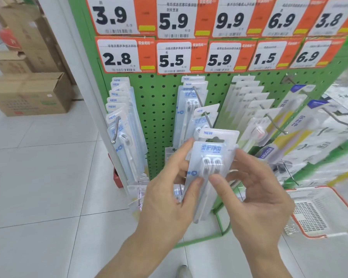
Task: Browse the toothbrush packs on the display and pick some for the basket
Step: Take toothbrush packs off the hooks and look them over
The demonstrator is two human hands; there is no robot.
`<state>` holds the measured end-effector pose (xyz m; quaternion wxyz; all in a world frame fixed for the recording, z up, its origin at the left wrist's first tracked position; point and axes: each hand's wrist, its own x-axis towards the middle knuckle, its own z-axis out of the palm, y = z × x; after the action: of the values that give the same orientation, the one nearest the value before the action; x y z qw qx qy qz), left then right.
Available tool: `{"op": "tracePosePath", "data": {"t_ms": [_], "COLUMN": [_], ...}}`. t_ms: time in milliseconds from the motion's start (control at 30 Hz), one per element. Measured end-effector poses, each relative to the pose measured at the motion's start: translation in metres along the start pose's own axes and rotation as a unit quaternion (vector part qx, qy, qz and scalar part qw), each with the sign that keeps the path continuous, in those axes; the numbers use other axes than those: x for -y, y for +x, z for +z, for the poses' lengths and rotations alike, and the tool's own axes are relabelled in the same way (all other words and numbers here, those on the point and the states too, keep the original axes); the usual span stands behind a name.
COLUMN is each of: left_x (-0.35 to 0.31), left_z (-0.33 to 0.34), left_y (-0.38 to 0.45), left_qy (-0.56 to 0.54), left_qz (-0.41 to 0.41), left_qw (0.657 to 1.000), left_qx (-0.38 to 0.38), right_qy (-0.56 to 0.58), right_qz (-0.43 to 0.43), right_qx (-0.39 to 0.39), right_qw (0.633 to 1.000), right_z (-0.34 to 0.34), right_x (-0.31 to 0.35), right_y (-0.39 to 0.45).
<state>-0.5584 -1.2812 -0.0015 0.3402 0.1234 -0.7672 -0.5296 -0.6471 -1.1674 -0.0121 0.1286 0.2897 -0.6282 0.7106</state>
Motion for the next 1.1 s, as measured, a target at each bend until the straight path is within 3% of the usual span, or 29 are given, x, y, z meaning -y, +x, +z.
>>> {"op": "tracePosePath", "data": {"t_ms": [300, 733, 967, 1100], "left_x": [0.002, 0.013, 0.012, 0.009], "left_z": [0.007, 0.014, 0.014, 0.012], "left_y": [0.004, 0.015, 0.036, 0.06], "left_qy": [0.033, 0.058, 0.073, 0.026], "left_qz": [0.049, 0.004, 0.024, 0.01], "left_qw": [0.998, 0.998, 0.993, 0.996], "left_qx": [-0.01, 0.003, -0.089, -0.087], "right_qy": [0.001, -0.086, -0.112, -0.127], "right_qz": [0.02, 0.007, -0.009, -0.008], "right_qx": [0.019, 0.032, 0.036, 0.044], "right_qw": [1.0, 0.996, 0.993, 0.991], "right_z": [0.0, 0.007, 0.015, 0.017], "right_x": [-0.001, -0.019, -0.021, -0.023], "right_y": [0.01, 0.02, 0.033, 0.038]}}
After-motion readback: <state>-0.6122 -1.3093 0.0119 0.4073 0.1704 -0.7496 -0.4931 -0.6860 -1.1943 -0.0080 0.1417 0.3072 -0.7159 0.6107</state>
